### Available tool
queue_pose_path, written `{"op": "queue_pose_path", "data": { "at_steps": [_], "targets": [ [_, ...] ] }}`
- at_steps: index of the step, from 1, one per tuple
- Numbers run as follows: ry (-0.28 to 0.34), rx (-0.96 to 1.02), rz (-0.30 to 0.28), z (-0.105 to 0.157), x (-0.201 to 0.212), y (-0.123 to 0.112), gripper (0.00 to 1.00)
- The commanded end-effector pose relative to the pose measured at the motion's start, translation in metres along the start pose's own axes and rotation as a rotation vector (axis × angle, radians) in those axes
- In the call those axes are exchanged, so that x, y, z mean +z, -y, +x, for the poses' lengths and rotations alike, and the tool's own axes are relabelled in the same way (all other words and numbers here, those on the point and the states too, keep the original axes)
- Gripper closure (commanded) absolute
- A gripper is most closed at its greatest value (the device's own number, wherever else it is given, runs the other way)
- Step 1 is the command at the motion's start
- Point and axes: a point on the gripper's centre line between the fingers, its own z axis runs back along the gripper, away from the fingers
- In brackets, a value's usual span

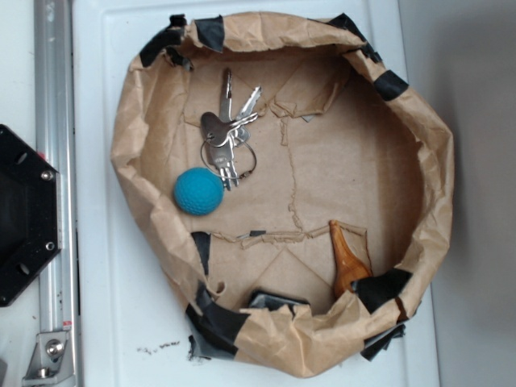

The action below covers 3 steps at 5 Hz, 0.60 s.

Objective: Grab the shell.

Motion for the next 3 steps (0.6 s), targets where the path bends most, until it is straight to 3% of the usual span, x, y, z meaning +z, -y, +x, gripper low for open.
{"op": "queue_pose_path", "data": {
  "at_steps": [1,2,3],
  "targets": [
    [0.0,0.0,0.0,0.0,0.0,0.0,0.0],
    [0.104,-0.172,0.046,0.036,-0.038,-0.023,0.0],
    [0.21,-0.336,-0.003,0.078,-0.056,-0.035,0.0]
  ]
}}
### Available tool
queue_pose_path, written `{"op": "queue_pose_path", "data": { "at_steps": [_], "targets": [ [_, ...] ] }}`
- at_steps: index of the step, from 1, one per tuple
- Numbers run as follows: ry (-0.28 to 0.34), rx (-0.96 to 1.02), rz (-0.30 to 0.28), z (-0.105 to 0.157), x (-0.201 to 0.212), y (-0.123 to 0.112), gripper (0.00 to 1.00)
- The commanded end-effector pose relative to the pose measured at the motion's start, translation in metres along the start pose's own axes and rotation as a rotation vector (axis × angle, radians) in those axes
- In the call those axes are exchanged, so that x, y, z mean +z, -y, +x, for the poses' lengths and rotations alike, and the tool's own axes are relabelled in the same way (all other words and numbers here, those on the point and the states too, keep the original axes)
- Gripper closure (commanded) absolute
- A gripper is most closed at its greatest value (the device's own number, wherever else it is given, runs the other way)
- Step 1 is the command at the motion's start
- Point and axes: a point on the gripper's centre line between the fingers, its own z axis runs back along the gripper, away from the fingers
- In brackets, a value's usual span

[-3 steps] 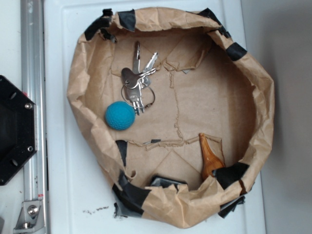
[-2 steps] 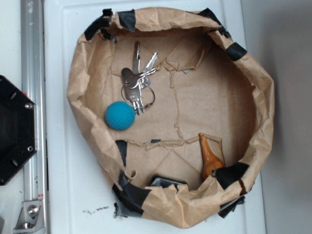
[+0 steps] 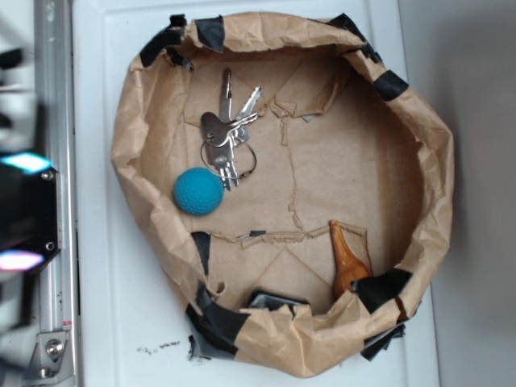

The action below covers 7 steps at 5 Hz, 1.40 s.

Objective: Grab the shell.

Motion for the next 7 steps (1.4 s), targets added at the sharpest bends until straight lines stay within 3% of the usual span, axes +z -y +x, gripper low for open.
{"op": "queue_pose_path", "data": {
  "at_steps": [1,2,4,5,6,7],
  "targets": [
    [0.159,-0.156,-0.059,0.059,-0.034,-0.046,0.0],
    [0.141,-0.195,-0.03,0.082,-0.066,-0.059,0.0],
    [0.144,-0.24,0.007,0.114,-0.112,-0.04,0.0],
    [0.138,-0.313,-0.049,0.136,-0.137,-0.006,0.0],
    [0.142,-0.34,-0.062,0.138,-0.155,0.02,0.0],
    [0.191,-0.321,-0.115,0.145,-0.165,0.032,0.0]
  ]
}}
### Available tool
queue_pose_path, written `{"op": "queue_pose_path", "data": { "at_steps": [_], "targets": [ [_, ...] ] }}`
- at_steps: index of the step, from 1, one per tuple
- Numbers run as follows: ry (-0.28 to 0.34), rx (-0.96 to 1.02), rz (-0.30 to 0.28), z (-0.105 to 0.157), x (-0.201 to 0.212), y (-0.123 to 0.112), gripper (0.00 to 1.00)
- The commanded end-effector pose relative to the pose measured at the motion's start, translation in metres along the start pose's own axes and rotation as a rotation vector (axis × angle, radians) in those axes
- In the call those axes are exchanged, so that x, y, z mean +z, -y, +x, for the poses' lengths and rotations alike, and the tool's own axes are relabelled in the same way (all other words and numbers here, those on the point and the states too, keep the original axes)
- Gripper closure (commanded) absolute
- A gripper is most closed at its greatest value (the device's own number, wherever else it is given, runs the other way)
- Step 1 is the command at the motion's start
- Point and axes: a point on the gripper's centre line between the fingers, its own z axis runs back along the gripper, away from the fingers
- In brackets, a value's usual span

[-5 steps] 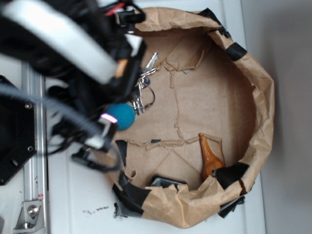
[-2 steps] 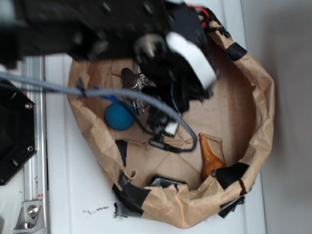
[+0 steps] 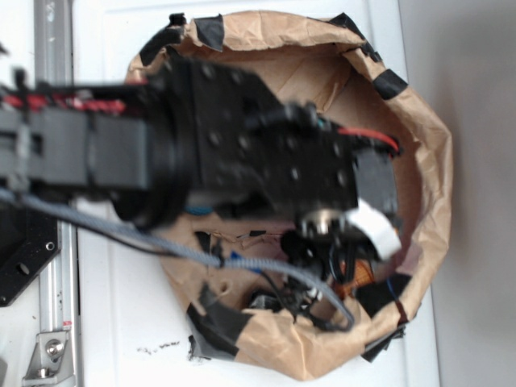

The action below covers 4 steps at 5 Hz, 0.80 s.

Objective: Grab the shell.

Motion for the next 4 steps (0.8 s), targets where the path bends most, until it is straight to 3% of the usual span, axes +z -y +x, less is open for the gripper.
{"op": "queue_pose_path", "data": {
  "at_steps": [1,2,3,4],
  "targets": [
    [0.133,-0.064,-0.134,0.023,0.001,0.027,0.0],
    [0.172,-0.201,-0.11,0.018,-0.006,0.043,0.0],
    [0.158,-0.288,-0.067,0.021,-0.022,0.044,0.0],
    [0.099,-0.266,0.017,0.026,-0.035,0.031,0.0]
  ]
}}
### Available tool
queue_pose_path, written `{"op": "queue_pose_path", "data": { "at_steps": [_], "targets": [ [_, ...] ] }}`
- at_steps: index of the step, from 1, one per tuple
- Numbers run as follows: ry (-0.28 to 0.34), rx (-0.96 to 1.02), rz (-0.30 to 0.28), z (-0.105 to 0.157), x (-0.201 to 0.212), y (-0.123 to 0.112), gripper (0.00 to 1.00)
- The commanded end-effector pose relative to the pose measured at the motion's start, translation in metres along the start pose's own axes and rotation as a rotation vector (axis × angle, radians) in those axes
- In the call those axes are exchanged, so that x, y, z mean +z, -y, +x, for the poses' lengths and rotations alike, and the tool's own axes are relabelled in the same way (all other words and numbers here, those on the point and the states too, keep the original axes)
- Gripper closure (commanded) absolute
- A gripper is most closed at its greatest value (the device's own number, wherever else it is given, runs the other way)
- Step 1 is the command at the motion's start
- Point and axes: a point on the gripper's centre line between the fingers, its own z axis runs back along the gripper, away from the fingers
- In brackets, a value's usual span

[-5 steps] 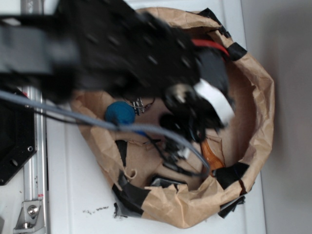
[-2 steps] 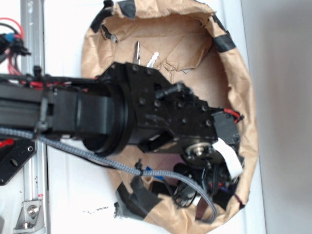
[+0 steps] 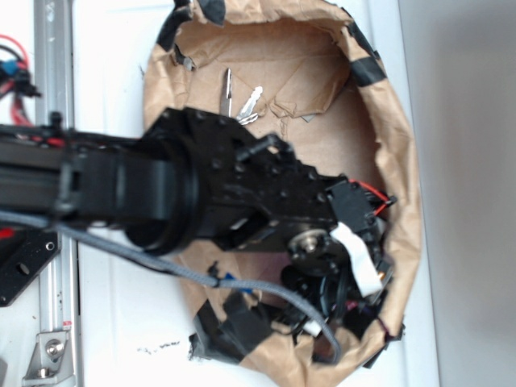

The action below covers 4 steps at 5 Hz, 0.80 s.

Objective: Grab the shell.

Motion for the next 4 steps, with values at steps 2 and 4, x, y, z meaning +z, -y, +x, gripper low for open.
{"op": "queue_pose_path", "data": {
  "at_steps": [2,4],
  "targets": [
    [-0.018,0.038,0.127,0.006,0.017,-0.019,1.0],
    [0.112,0.222,0.222,0.006,0.111,-0.037,1.0]
  ]
}}
